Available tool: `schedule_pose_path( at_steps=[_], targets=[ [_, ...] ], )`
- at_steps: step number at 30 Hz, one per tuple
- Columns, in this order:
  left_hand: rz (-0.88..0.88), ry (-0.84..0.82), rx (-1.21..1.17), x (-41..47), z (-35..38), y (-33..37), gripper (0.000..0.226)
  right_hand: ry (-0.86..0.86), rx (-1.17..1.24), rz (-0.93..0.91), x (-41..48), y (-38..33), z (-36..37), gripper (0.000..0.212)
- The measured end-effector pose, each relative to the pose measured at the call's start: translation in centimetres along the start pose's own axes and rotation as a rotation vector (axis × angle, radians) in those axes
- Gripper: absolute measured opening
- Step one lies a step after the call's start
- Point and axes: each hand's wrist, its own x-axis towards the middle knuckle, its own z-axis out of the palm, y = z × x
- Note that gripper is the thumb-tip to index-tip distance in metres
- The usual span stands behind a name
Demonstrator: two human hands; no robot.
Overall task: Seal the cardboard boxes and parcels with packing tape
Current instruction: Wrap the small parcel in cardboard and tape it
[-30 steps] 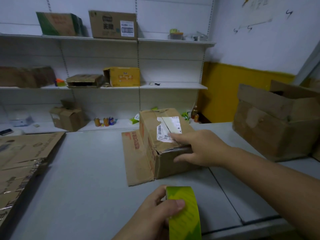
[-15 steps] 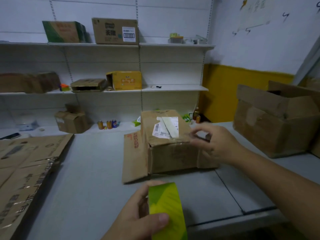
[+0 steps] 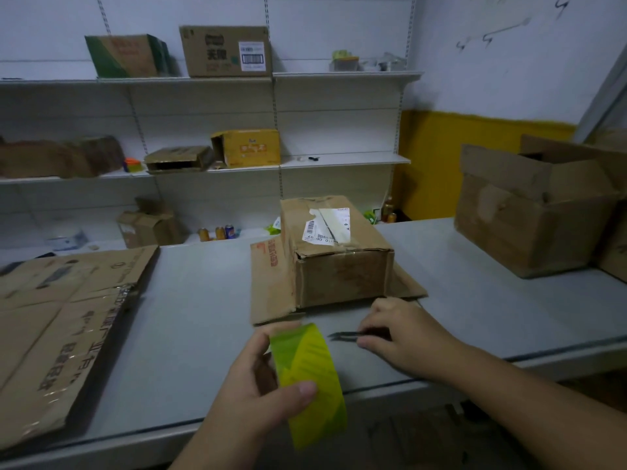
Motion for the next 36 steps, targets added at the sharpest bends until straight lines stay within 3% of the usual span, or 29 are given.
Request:
schedule_pose_path(
  at_steps=[2, 4, 5, 9, 12, 15, 16, 22, 27, 36],
  targets=[
    [0.0, 0.015, -0.024, -0.2, 0.5, -0.1, 0.111, 0.066, 0.062, -0.006, -0.4, -0.9, -0.7, 0.043],
    [0.007, 0.008, -0.027, -0.2, 0.9, -0.3, 0.109, 0.175, 0.389, -0.063, -1.1, -2.5, -1.6, 0.033],
    [0.011, -0.008, -0.034, -0.3, 1.2, -0.4, 0.107, 0.161, 0.57, -0.115, -1.6, -3.4, -1.9, 0.027],
    [0.027, -0.086, -0.103, -0.5, 2.3, -0.7, 0.099, -0.118, 1.038, -0.106, -2.7, -5.5, -1.6, 0.05],
    [0.051, -0.1, -0.108, -0.6, 2.6, -0.6, 0.087, -0.043, 1.213, 0.042, -2.5, -5.9, -1.0, 0.039],
    [-0.027, 0.03, -0.013, -0.3, 2.1, -0.4, 0.049, -0.002, 1.121, -0.009, -3.0, -5.8, -1.3, 0.01],
    [-0.069, 0.072, 0.008, -0.3, 1.8, 0.0, 0.039, 0.008, 1.058, -0.041, -3.3, -5.7, -1.7, 0.009],
    [0.005, -0.035, 0.2, -0.8, 0.3, 2.1, 0.067, 0.016, 0.764, -0.195, -4.4, -5.2, -4.1, 0.015],
    [-0.029, -0.157, 0.346, -0.3, 1.2, 2.7, 0.044, 0.045, 0.61, -0.303, -4.2, -5.3, -4.6, 0.02],
    [0.067, -0.098, 0.378, 0.7, 2.4, 3.1, 0.011, 0.07, 0.48, -0.305, -4.5, -4.4, -4.9, 0.022]
  ],
)
